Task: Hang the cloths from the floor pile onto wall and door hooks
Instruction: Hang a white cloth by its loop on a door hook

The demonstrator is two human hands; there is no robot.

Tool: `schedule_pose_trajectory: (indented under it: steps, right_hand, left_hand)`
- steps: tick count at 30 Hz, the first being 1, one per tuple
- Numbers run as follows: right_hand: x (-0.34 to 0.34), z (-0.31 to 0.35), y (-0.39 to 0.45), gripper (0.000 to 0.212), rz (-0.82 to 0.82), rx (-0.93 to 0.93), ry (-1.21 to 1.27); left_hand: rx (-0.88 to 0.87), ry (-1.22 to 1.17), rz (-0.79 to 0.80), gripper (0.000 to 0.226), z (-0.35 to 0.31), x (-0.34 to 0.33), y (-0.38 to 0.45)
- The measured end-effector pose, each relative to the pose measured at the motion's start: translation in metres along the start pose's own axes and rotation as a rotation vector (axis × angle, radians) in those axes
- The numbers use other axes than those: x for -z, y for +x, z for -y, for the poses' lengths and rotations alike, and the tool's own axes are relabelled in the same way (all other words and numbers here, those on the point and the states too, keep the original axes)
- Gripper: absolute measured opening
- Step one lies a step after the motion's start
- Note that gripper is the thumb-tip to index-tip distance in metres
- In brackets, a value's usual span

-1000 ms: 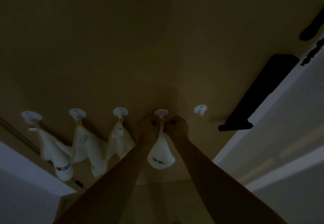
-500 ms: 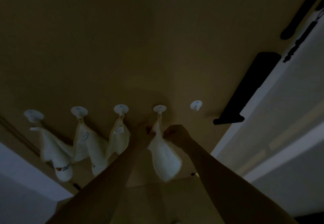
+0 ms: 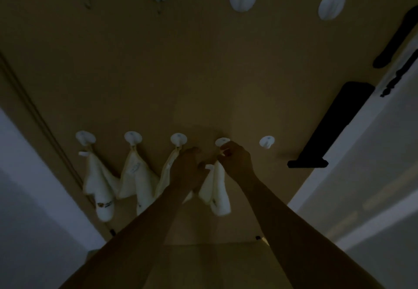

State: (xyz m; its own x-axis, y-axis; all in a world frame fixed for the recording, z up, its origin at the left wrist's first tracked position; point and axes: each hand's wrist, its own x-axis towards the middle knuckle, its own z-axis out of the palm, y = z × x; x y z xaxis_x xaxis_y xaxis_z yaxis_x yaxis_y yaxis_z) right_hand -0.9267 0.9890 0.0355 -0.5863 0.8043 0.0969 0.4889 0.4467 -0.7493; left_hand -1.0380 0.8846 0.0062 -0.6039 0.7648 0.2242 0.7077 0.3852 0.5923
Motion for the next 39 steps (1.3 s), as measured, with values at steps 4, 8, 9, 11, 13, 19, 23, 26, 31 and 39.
schedule_pose_trajectory:
  steps: [4, 8, 9, 11, 13, 19, 23, 26, 31, 39]
  right_hand:
    - [0.002, 0.014, -0.002, 0.036, 0.027, 0.076, 0.045]
    - [0.006, 0.02, -0.013, 0.044, 0.115, 0.137, 0.012]
    - [0.007, 0.021, -0.017, 0.046, 0.141, 0.154, -0.007]
    - [0.012, 0.021, -0.029, 0.046, 0.156, 0.191, -0.061]
    - [0.018, 0.021, -0.04, 0.044, 0.18, 0.192, -0.027]
    - [0.029, 0.021, -0.075, 0.044, 0.269, 0.269, -0.017]
    - [0.024, 0.03, -0.104, 0.052, 0.321, 0.36, -0.004]
    - [0.013, 0.041, -0.131, 0.054, 0.385, 0.431, 0.039]
    - [-0.01, 0.071, -0.187, 0.054, 0.507, 0.581, 0.033]
    - [-0.043, 0.127, -0.298, 0.055, 0.728, 0.713, 0.116]
  left_hand:
    - [0.057, 0.023, -0.124, 0.043, -0.003, 0.012, -0.012]
    - [0.116, 0.113, -0.205, 0.046, -0.011, 0.022, -0.029]
    - [0.127, 0.165, -0.227, 0.046, -0.014, 0.023, -0.033]
    - [0.176, 0.262, -0.269, 0.048, -0.022, 0.027, -0.046]
    - [0.259, 0.288, -0.282, 0.053, -0.029, 0.028, -0.061]
    - [0.416, 0.332, -0.281, 0.06, -0.053, 0.033, -0.113]
    - [0.498, 0.368, -0.345, 0.061, -0.068, 0.043, -0.153]
    - [0.574, 0.384, -0.397, 0.062, -0.073, 0.054, -0.19]
    - [0.747, 0.438, -0.455, 0.062, -0.075, 0.087, -0.257]
    - [1.031, 0.519, -0.595, 0.061, -0.068, 0.136, -0.383]
